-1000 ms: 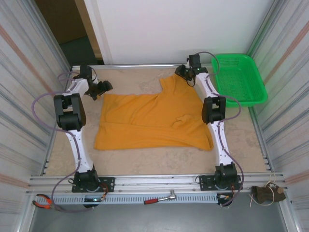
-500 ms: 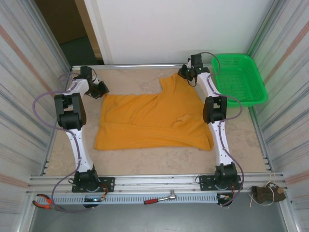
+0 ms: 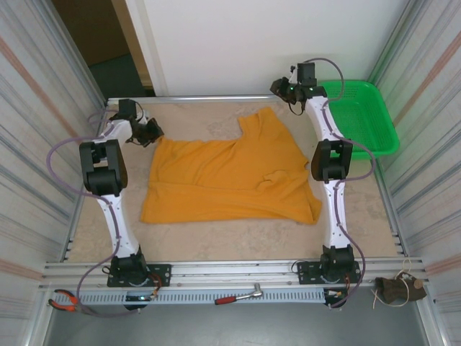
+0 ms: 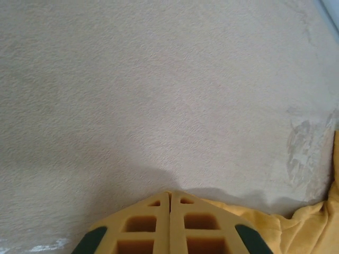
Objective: Fold the inside-out t-shirt
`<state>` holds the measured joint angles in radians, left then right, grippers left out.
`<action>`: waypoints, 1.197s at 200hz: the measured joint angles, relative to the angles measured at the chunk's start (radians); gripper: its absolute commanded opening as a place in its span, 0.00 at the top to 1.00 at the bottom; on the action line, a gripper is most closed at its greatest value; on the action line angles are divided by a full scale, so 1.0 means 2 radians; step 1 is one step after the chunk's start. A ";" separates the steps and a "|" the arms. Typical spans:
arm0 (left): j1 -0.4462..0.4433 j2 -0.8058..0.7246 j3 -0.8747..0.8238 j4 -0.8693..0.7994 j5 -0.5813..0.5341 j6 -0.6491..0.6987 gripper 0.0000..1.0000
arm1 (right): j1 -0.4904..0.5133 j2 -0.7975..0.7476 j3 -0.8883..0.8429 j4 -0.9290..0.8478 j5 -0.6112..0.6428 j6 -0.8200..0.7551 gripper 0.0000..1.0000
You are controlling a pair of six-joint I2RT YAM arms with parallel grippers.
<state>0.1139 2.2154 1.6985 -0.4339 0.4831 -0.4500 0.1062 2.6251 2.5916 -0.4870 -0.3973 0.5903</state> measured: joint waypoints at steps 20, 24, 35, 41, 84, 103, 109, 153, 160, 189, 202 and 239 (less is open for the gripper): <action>0.000 -0.003 -0.010 0.009 0.005 -0.002 1.00 | 0.002 0.004 0.000 -0.006 0.020 -0.014 0.31; 0.000 -0.003 -0.012 0.010 0.006 -0.004 1.00 | 0.003 0.005 0.000 -0.008 0.024 -0.018 0.31; 0.000 -0.004 -0.016 0.010 0.008 -0.005 1.00 | 0.005 0.012 0.000 -0.011 0.035 -0.028 0.29; 0.000 -0.004 -0.018 0.011 0.009 -0.006 1.00 | 0.007 0.017 0.001 -0.015 0.045 -0.035 0.28; 0.000 -0.005 -0.025 0.021 0.015 -0.013 1.00 | 0.029 0.061 0.029 -0.039 0.097 -0.084 0.21; 0.000 -0.008 -0.027 0.024 0.019 -0.014 1.00 | 0.037 0.070 0.030 -0.046 0.111 -0.096 0.18; 0.000 -0.009 -0.027 0.025 0.021 -0.014 1.00 | 0.040 0.072 0.030 -0.047 0.113 -0.100 0.18; 0.000 -0.019 -0.032 0.037 0.026 -0.019 1.00 | 0.051 0.090 0.045 -0.050 0.122 -0.113 0.20; 0.000 -0.020 -0.034 0.039 0.027 -0.021 1.00 | 0.051 0.094 0.049 -0.051 0.122 -0.115 0.21; 0.000 -0.022 -0.037 0.043 0.030 -0.023 1.00 | 0.052 0.095 0.052 -0.057 0.122 -0.118 0.29; 0.000 -0.022 -0.038 0.045 0.033 -0.024 1.00 | 0.051 0.095 0.054 -0.059 0.121 -0.120 0.39; 0.000 -0.023 -0.042 0.051 0.038 -0.027 1.00 | 0.051 0.095 0.056 -0.064 0.114 -0.117 0.66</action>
<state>0.1139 2.1700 1.6142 -0.3325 0.5583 -0.5030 0.2092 2.8151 2.7026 -0.6159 -0.1684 0.3557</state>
